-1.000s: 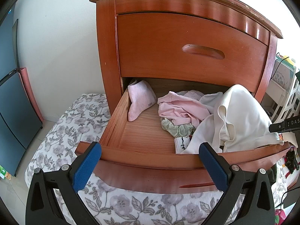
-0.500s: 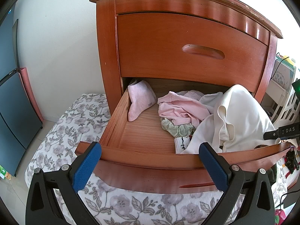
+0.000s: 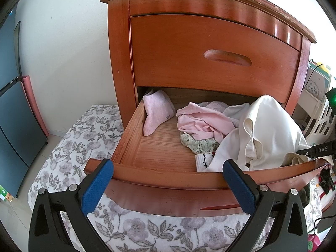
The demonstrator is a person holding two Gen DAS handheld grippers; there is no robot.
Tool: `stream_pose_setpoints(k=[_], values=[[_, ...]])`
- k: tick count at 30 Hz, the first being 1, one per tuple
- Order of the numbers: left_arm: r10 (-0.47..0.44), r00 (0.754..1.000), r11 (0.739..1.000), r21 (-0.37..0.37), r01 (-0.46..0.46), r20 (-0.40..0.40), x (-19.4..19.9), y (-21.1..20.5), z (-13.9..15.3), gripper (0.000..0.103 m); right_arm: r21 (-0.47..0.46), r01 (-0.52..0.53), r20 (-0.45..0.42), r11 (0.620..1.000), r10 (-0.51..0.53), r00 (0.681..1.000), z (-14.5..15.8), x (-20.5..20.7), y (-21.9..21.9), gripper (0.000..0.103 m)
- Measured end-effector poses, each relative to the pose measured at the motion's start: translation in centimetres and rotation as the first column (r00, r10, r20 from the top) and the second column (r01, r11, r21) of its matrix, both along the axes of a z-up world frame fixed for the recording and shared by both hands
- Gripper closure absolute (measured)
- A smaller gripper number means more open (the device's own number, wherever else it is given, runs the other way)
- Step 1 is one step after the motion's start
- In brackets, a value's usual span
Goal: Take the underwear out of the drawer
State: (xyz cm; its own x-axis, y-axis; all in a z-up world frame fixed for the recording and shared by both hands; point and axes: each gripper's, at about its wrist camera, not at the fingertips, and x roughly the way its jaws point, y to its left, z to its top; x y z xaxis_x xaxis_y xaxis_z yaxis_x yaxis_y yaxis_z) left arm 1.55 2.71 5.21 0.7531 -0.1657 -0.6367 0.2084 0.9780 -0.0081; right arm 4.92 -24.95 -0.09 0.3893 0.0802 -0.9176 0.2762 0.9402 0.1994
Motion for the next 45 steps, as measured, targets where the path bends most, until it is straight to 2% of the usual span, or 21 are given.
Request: stream_pose_setpoints(k=[6, 10, 14, 16, 18, 20, 23, 26, 30, 38, 45], values=[[0.001, 1.0, 1.0, 0.0, -0.001, 0.0, 0.0, 0.0, 0.0, 0.0, -0.042, -0.005, 0.019, 0.999, 0.006, 1.0, 1.0, -0.4, 0.4, 0.086], [0.001, 1.0, 1.0, 0.0, -0.001, 0.0, 0.0, 0.0, 0.0, 0.0, -0.082, -0.011, 0.052, 0.997, 0.015, 0.999, 2.6, -0.8, 0.5, 0.096], [0.001, 1.0, 1.0, 0.0, -0.001, 0.0, 0.0, 0.0, 0.0, 0.0, -0.061, -0.018, 0.094, 0.998, 0.023, 0.995, 4.0, -1.0, 0.3, 0.097], [0.0, 1.0, 1.0, 0.0, 0.0, 0.0, 0.0, 0.0, 0.0, 0.0, -0.022, -0.021, 0.111, 1.0, 0.023, 0.994, 4.3, -1.1, 0.3, 0.098], [0.001, 1.0, 1.0, 0.0, -0.001, 0.0, 0.0, 0.0, 0.0, 0.0, 0.061, -0.017, 0.14, 0.998, 0.008, 0.99, 4.7, -1.1, 0.2, 0.098], [0.001, 1.0, 1.0, 0.0, -0.001, 0.0, 0.0, 0.0, 0.0, 0.0, 0.162, -0.007, 0.18, 0.987, -0.023, 0.983, 5.4, -1.1, -0.2, 0.098], [0.001, 1.0, 1.0, 0.0, -0.001, 0.0, 0.0, 0.0, 0.0, 0.0, 0.257, -0.012, 0.234, 0.966, -0.05, 0.971, 6.7, -0.9, -0.3, 0.098], [0.001, 1.0, 1.0, 0.0, -0.001, 0.0, 0.0, 0.0, 0.0, 0.0, 0.333, -0.046, 0.314, 0.942, -0.064, 0.947, 9.4, -0.5, -0.1, 0.098], [0.001, 1.0, 1.0, 0.0, -0.001, 0.0, 0.0, 0.0, 0.0, 0.0, 0.378, -0.092, 0.399, 0.921, -0.072, 0.914, 13.0, -0.4, 0.3, 0.098], [0.001, 1.0, 1.0, 0.0, -0.001, 0.0, -0.1, 0.0, 0.0, 0.0, 0.344, -0.161, 0.554, 0.925, -0.061, 0.831, 21.1, -1.5, 1.8, 0.098], [0.001, 1.0, 1.0, 0.0, -0.001, 0.0, 0.0, 0.0, 0.0, 0.0, 0.239, -0.173, 0.673, 0.955, -0.035, 0.739, 29.1, -4.4, 1.9, 0.098]])
